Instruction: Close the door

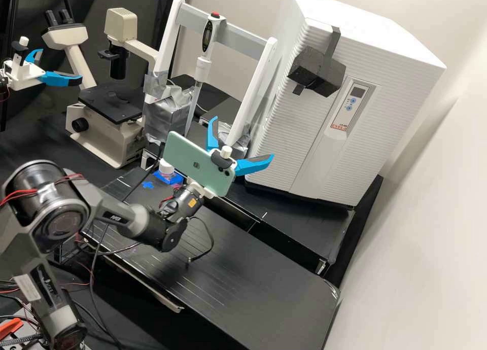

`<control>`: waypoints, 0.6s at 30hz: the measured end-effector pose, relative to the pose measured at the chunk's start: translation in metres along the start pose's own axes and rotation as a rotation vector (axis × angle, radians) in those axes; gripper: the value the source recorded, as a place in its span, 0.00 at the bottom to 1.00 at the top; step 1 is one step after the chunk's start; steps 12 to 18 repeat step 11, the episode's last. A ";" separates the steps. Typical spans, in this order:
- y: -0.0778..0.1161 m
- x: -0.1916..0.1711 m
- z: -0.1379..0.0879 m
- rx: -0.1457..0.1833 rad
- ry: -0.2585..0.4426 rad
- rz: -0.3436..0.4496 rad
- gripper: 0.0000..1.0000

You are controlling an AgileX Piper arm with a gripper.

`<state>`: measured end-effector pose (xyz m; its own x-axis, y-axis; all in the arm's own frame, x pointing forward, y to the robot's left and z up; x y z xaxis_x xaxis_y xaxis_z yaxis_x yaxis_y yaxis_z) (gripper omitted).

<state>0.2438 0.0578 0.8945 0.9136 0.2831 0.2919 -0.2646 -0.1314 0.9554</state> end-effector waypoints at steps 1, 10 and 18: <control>-0.004 -0.005 -0.004 -0.010 0.004 -0.007 1.00; -0.029 -0.036 -0.019 0.030 0.028 -0.101 1.00; -0.030 -0.037 -0.019 0.031 0.025 -0.108 1.00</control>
